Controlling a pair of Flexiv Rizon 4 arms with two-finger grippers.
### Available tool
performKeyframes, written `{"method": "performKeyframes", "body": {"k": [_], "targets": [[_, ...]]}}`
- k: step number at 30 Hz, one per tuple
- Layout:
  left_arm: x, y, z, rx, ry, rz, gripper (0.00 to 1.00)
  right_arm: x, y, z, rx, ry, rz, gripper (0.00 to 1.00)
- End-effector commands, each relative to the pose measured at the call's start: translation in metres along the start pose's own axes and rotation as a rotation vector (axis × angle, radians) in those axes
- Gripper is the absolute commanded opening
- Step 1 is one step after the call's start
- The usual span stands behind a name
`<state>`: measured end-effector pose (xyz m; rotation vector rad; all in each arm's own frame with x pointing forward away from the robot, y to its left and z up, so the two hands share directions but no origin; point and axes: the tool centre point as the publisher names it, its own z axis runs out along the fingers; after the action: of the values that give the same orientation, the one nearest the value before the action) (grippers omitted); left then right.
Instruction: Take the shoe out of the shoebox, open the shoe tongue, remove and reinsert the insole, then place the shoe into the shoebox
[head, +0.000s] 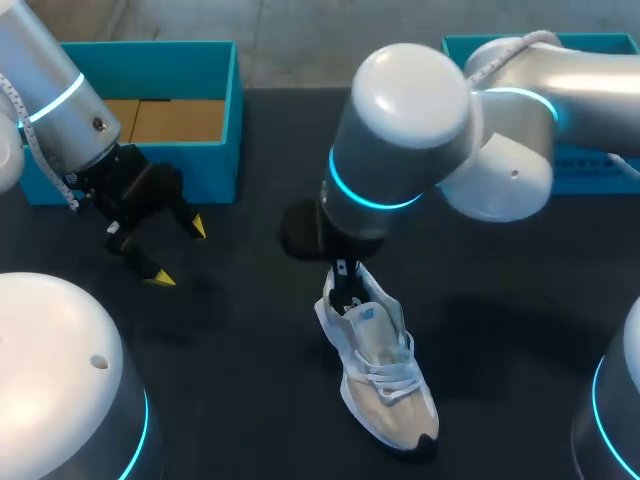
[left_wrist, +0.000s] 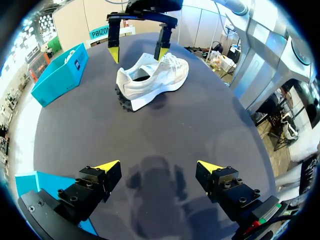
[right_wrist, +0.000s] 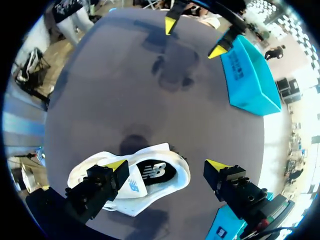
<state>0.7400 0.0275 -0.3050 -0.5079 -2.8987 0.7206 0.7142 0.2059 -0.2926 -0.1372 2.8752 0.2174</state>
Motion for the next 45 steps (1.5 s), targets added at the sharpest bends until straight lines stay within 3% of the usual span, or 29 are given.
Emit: {"method": "performKeyframes", "body": {"k": [1,20,30,45], "targets": [[0.001,0.0,0.0,-0.003,0.0,0.0,1.0,-0.005,0.007,0.013,0.038,0.015,-0.024,1.0],[0.001,0.0,0.0,-0.003,0.0,0.0,1.0,-0.032,-0.012,0.045,0.081,0.067,-0.217,1.0],[0.001,0.0,0.0,-0.003,0.0,0.0,1.0,-0.037,-0.012,0.07,0.091,0.104,-0.267,1.0],[0.001,0.0,0.0,-0.003,0.0,0.0,1.0,-0.046,-0.028,0.099,0.077,0.136,-0.277,1.0]]}}
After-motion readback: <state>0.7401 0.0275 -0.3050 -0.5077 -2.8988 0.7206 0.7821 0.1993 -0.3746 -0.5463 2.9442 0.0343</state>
